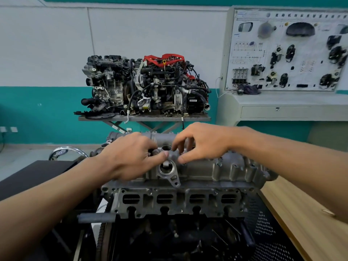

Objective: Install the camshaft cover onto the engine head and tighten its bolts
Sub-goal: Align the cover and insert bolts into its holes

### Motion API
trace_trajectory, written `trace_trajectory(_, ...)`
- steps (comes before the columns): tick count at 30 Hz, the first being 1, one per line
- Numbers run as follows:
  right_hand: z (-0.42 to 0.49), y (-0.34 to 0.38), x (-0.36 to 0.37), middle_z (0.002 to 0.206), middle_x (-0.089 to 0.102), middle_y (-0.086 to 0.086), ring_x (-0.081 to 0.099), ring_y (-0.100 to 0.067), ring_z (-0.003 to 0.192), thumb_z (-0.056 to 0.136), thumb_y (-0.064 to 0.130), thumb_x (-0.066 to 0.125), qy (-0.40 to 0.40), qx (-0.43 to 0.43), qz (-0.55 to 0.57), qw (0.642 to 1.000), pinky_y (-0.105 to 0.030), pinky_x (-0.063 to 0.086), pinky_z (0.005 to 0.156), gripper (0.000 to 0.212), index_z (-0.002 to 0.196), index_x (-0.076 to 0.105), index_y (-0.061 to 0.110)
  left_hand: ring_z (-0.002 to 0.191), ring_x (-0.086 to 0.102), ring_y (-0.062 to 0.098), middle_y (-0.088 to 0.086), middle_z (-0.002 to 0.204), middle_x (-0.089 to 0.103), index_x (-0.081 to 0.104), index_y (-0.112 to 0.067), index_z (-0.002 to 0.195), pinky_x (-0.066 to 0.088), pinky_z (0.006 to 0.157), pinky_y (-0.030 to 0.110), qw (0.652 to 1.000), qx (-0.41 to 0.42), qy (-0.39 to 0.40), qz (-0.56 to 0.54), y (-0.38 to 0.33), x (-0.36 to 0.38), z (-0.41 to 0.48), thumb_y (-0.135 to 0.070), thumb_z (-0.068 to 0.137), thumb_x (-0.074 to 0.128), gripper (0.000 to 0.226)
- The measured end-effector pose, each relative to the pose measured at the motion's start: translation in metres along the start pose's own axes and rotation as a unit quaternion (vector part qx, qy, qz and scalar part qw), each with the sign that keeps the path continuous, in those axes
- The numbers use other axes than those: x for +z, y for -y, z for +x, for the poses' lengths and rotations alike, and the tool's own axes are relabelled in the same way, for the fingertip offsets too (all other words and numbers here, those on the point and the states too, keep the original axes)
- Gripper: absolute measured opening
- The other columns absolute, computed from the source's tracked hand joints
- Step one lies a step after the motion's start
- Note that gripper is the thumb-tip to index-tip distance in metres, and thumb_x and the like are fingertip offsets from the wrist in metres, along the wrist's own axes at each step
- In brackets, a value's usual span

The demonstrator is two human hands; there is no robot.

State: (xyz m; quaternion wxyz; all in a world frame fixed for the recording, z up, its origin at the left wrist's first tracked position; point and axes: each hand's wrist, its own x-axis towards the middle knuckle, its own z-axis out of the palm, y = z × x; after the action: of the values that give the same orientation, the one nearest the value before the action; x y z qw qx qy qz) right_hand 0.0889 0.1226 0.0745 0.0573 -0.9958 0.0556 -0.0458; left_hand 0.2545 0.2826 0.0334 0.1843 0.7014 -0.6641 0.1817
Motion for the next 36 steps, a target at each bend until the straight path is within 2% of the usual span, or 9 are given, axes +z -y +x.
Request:
trace_trajectory(6, 0.004, -0.001, -0.001, 0.083, 0.071, 0.003, 0.068, -0.02, 0.072, 0.09, 0.043, 0.068, 0.04, 0.008, -0.036, 0.999, -0.043, 0.056, 0.073, 0.02, 0.081, 0.071, 0.025, 0.047, 0.045, 0.011, 0.004, 0.055, 0.058, 0.068, -0.018, 0.069, 0.034, 0.047, 0.024, 0.997, -0.002, 0.053, -0.055, 0.007, -0.002, 0.008, -0.08, 0.082, 0.04, 0.069)
trace_trajectory(10, 0.006, 0.004, 0.001, 0.074, 0.066, -0.003, 0.059, -0.017, 0.068, 0.093, 0.054, 0.058, 0.006, -0.007, -0.076, 0.997, -0.033, 0.051, 0.066, 0.045, 0.068, 0.065, 0.017, 0.043, 0.04, 0.007, 0.004, 0.053, 0.056, 0.071, -0.017, 0.073, 0.035, 0.045, 0.022, 0.993, -0.024, 0.08, -0.079, 0.009, -0.004, 0.01, -0.087, 0.076, 0.041, 0.076)
trace_trajectory(14, 0.004, 0.005, -0.007, 0.086, 0.07, 0.014, 0.064, 0.004, 0.076, 0.087, 0.045, 0.07, 0.014, 0.001, 0.018, 1.0, -0.009, 0.048, 0.066, 0.02, 0.094, 0.073, 0.026, 0.043, 0.042, 0.007, 0.005, 0.057, 0.061, 0.072, -0.017, 0.076, 0.035, 0.044, 0.019, 0.992, -0.031, 0.086, -0.087, 0.009, -0.005, 0.01, -0.089, 0.074, 0.041, 0.078)
trace_trajectory(18, 0.004, 0.001, -0.007, 0.092, 0.071, 0.0, 0.072, -0.029, 0.08, 0.088, 0.033, 0.07, 0.073, 0.025, 0.012, 0.997, -0.049, 0.059, 0.075, 0.007, 0.091, 0.073, 0.027, 0.047, 0.044, 0.012, 0.01, 0.065, 0.065, 0.073, -0.016, 0.077, 0.035, 0.046, 0.022, 0.992, -0.027, 0.087, -0.083, 0.009, -0.004, 0.011, -0.091, 0.072, 0.038, 0.083)
trace_trajectory(22, 0.009, 0.011, -0.004, 0.08, 0.068, -0.009, 0.065, -0.019, 0.069, 0.097, 0.051, 0.051, 0.048, 0.014, -0.098, 0.994, -0.037, 0.055, 0.068, 0.048, 0.075, 0.067, 0.012, 0.046, 0.046, 0.012, 0.006, 0.061, 0.064, 0.075, -0.017, 0.082, 0.036, 0.046, 0.02, 0.992, -0.031, 0.091, -0.076, 0.009, -0.005, 0.011, -0.093, 0.071, 0.037, 0.086)
trace_trajectory(25, 0.006, 0.015, -0.012, 0.086, 0.067, 0.009, 0.06, 0.012, 0.066, 0.092, 0.04, 0.066, 0.039, 0.007, -0.034, 0.999, -0.006, 0.044, 0.052, 0.028, 0.097, 0.07, 0.013, 0.051, 0.053, 0.015, 0.004, 0.062, 0.065, 0.075, -0.017, 0.081, 0.043, 0.052, 0.025, 0.992, -0.038, 0.095, -0.079, 0.009, -0.005, 0.01, -0.096, 0.068, 0.036, 0.089)
trace_trajectory(28, 0.005, 0.015, -0.015, 0.098, 0.064, 0.004, 0.069, -0.005, 0.079, 0.088, 0.028, 0.073, 0.082, 0.006, -0.028, 0.996, -0.023, 0.058, 0.066, 0.011, 0.097, 0.07, 0.022, 0.053, 0.054, 0.015, 0.006, 0.065, 0.066, 0.073, -0.016, 0.077, 0.042, 0.053, 0.028, 0.988, -0.048, 0.109, -0.094, 0.008, -0.006, 0.01, -0.096, 0.068, 0.039, 0.087)
trace_trajectory(33, 0.01, 0.021, -0.011, 0.064, 0.063, -0.002, 0.053, -0.009, 0.05, 0.1, 0.047, 0.049, 0.034, 0.023, -0.129, 0.991, -0.031, 0.046, 0.056, 0.048, 0.073, 0.067, 0.011, 0.045, 0.046, 0.012, 0.0, 0.054, 0.052, 0.06, -0.013, 0.072, 0.039, 0.047, 0.023, 0.926, -0.15, 0.127, -0.322, 0.017, -0.011, 0.012, -0.092, 0.075, 0.034, 0.083)
trace_trajectory(36, 0.018, 0.036, -0.023, 0.08, 0.071, -0.001, 0.064, -0.014, 0.07, 0.098, 0.045, 0.055, -0.08, 0.013, -0.03, 0.996, -0.037, 0.054, 0.072, 0.037, 0.087, 0.073, 0.013, 0.04, 0.027, 0.013, -0.002, 0.05, 0.034, 0.06, -0.012, 0.081, 0.023, 0.039, 0.019, 0.877, -0.234, 0.094, -0.409, 0.026, -0.013, 0.014, -0.084, 0.084, 0.026, 0.08)
